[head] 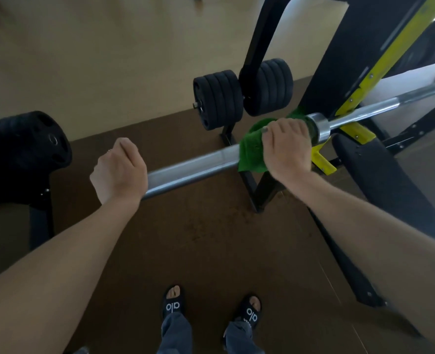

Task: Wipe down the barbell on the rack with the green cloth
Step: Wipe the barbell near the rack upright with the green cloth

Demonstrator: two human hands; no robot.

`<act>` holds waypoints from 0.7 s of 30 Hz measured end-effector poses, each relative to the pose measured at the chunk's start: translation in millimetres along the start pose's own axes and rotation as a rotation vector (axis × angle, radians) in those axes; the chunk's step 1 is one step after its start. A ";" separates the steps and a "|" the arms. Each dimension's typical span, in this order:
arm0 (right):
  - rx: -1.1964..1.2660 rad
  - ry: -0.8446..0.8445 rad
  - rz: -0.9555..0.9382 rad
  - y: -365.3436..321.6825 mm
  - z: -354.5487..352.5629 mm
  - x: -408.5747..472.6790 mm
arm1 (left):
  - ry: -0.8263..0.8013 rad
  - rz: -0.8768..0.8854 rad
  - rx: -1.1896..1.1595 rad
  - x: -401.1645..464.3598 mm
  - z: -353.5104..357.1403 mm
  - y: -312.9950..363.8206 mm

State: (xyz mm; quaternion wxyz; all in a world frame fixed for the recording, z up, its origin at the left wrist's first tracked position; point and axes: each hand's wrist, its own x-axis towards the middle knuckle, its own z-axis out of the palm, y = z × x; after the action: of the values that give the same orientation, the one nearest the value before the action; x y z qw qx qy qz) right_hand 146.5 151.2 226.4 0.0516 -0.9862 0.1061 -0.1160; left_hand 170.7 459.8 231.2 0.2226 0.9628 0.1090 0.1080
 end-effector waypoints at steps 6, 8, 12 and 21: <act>0.101 -0.083 -0.249 -141.7 3.7 -56.8 | -0.012 0.037 0.023 2.3 2.1 -1.0; 0.106 -0.066 -0.319 -153.9 8.3 -60.0 | -0.023 0.062 0.038 3.7 4.4 -2.7; 0.044 -0.080 -0.532 -123.1 5.3 -37.8 | -0.056 0.170 0.062 6.9 3.4 -5.5; -0.323 -0.008 -0.426 66.8 -28.7 26.8 | -0.194 0.413 0.029 -6.9 19.4 109.5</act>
State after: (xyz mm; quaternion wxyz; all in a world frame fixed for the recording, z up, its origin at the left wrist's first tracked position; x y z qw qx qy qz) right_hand 151.8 78.1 251.6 -0.1318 -0.9822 -0.0868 -0.1016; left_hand 186.8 354.1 262.6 0.1912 0.9737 -0.1106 0.0563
